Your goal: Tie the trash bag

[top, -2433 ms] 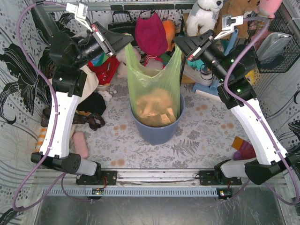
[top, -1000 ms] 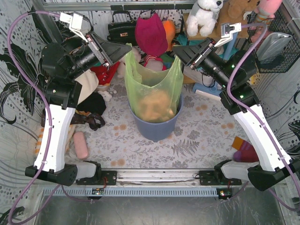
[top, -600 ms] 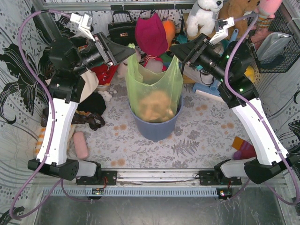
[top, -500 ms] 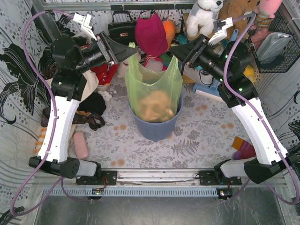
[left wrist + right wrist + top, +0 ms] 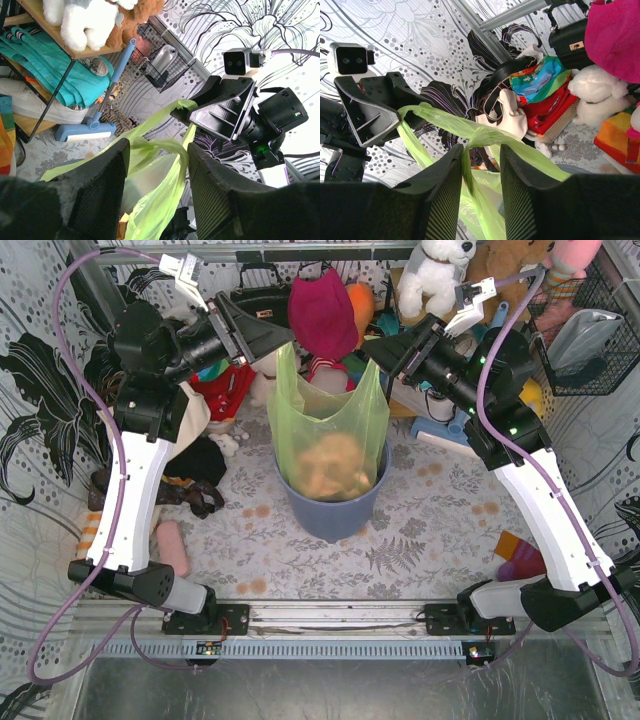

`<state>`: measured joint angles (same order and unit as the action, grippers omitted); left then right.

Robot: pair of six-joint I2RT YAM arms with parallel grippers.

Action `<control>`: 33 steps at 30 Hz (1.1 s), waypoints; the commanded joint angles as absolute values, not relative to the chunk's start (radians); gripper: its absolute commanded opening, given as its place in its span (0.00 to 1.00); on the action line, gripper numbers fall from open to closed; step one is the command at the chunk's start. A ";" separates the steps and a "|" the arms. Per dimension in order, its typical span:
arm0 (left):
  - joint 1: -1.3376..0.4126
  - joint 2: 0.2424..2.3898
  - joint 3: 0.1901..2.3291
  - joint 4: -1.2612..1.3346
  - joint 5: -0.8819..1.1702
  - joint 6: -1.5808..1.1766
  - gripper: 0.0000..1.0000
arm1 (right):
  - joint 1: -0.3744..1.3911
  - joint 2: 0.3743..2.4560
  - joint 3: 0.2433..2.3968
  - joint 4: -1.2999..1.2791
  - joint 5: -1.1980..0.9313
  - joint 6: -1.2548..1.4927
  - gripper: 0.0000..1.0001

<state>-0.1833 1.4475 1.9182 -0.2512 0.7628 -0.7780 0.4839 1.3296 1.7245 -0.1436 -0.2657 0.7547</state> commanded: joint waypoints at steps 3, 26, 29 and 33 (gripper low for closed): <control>-0.182 1.452 1.953 -0.183 0.785 -0.801 0.53 | 0.488 1.337 1.774 -0.129 -0.273 0.741 0.33; -0.182 1.212 1.681 0.012 0.652 -0.801 0.00 | 0.494 1.247 1.649 -0.026 -0.267 0.739 0.00; -0.182 1.238 1.666 0.054 0.657 -0.839 0.00 | 0.495 1.244 1.605 0.000 -0.258 0.760 0.00; -0.181 1.350 1.940 -0.062 0.670 -0.799 0.00 | 0.495 1.314 1.784 -0.044 -0.290 0.739 0.00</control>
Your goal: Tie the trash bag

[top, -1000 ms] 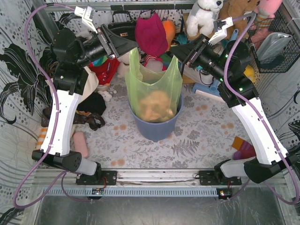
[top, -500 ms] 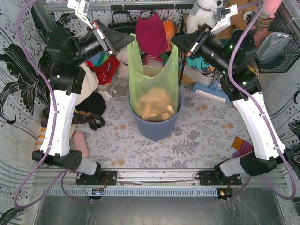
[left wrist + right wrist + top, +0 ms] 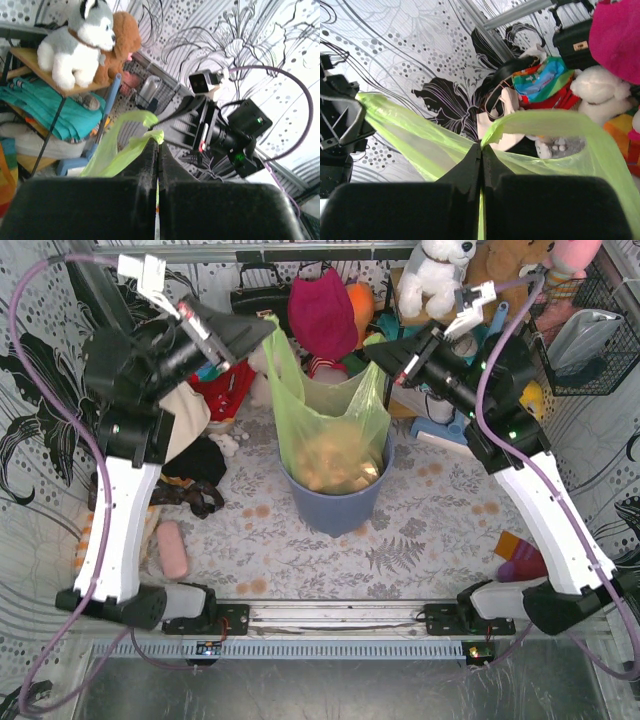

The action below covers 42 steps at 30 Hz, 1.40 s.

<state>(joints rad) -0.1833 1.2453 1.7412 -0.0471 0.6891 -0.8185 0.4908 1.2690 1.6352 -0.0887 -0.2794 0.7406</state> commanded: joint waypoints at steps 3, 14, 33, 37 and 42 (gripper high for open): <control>-0.181 1.416 2.146 -0.169 0.670 -0.770 0.00 | 0.510 1.345 1.901 -0.071 -0.308 0.721 0.00; -0.159 1.303 1.845 -0.169 0.617 -0.750 0.00 | 0.534 1.267 1.613 0.009 -0.268 0.784 0.00; -0.064 1.312 1.864 -0.159 0.733 -0.807 0.00 | 0.624 1.309 1.696 -0.039 -0.176 0.724 0.00; -0.053 1.360 1.960 -0.165 0.749 -0.828 0.00 | 0.624 1.369 1.842 -0.097 -0.179 0.677 0.00; -0.049 1.417 2.155 -0.177 0.773 -0.852 0.00 | 0.624 1.432 2.048 -0.176 -0.183 0.622 0.00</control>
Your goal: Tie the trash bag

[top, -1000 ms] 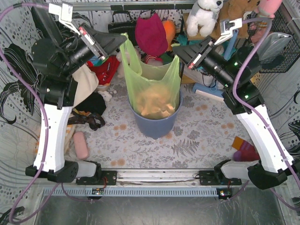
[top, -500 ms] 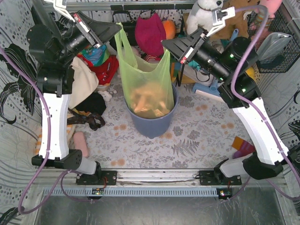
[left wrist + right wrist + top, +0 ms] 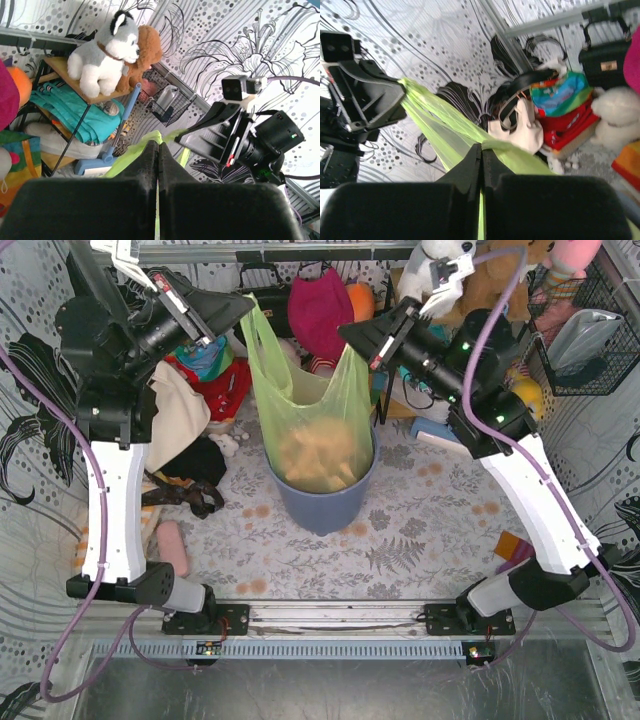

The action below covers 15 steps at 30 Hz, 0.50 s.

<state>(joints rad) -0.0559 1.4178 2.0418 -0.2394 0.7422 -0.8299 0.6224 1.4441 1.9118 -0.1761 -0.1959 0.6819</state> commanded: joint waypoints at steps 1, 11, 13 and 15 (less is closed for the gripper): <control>-0.050 1.411 2.142 -0.168 0.780 -0.858 0.00 | 0.625 1.427 2.050 -0.176 -0.178 0.620 0.00; -0.049 1.294 1.911 -0.187 0.762 -0.798 0.24 | 0.624 1.359 1.903 -0.179 -0.138 0.617 0.09; -0.048 1.283 1.916 -0.226 0.741 -0.759 0.39 | 0.625 1.351 1.910 -0.201 -0.125 0.602 0.18; -0.048 1.271 1.936 -0.276 0.713 -0.722 0.50 | 0.624 1.344 1.919 -0.225 -0.106 0.586 0.30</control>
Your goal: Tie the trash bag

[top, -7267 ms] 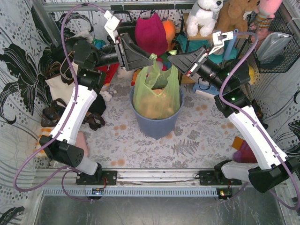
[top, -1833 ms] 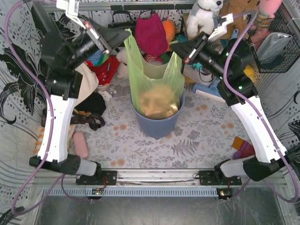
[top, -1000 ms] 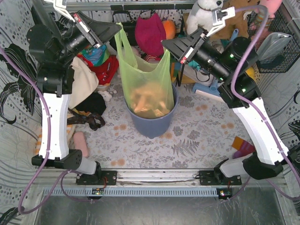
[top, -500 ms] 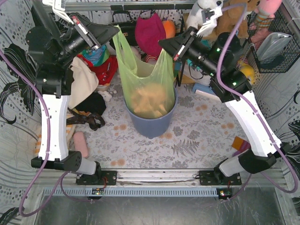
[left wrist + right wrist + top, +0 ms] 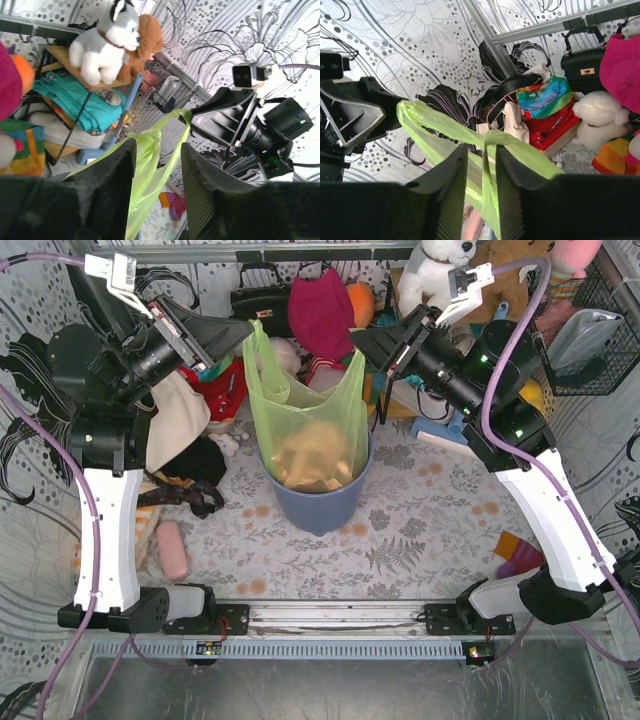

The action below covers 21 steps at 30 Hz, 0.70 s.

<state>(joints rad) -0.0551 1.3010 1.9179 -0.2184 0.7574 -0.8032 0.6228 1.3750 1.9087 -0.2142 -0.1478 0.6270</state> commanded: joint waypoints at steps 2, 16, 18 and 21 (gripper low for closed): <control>-0.048 1.267 1.969 -0.340 0.679 -0.680 0.56 | 0.624 1.341 1.937 -0.256 -0.087 0.571 0.37; -0.049 1.234 2.099 -0.377 0.786 -0.741 0.65 | 0.624 1.456 2.197 -0.530 -0.065 0.468 0.46; -0.049 1.245 2.104 -0.329 0.808 -0.791 0.65 | 0.624 1.475 2.218 -0.548 -0.079 0.466 0.46; -0.056 1.247 2.088 -0.241 0.805 -0.856 0.65 | 0.625 1.485 2.220 -0.552 -0.090 0.473 0.46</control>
<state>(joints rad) -0.0513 1.2266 2.0892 -0.3798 0.7609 -0.7494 0.6224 1.4590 2.1975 -0.4995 -0.0727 0.4953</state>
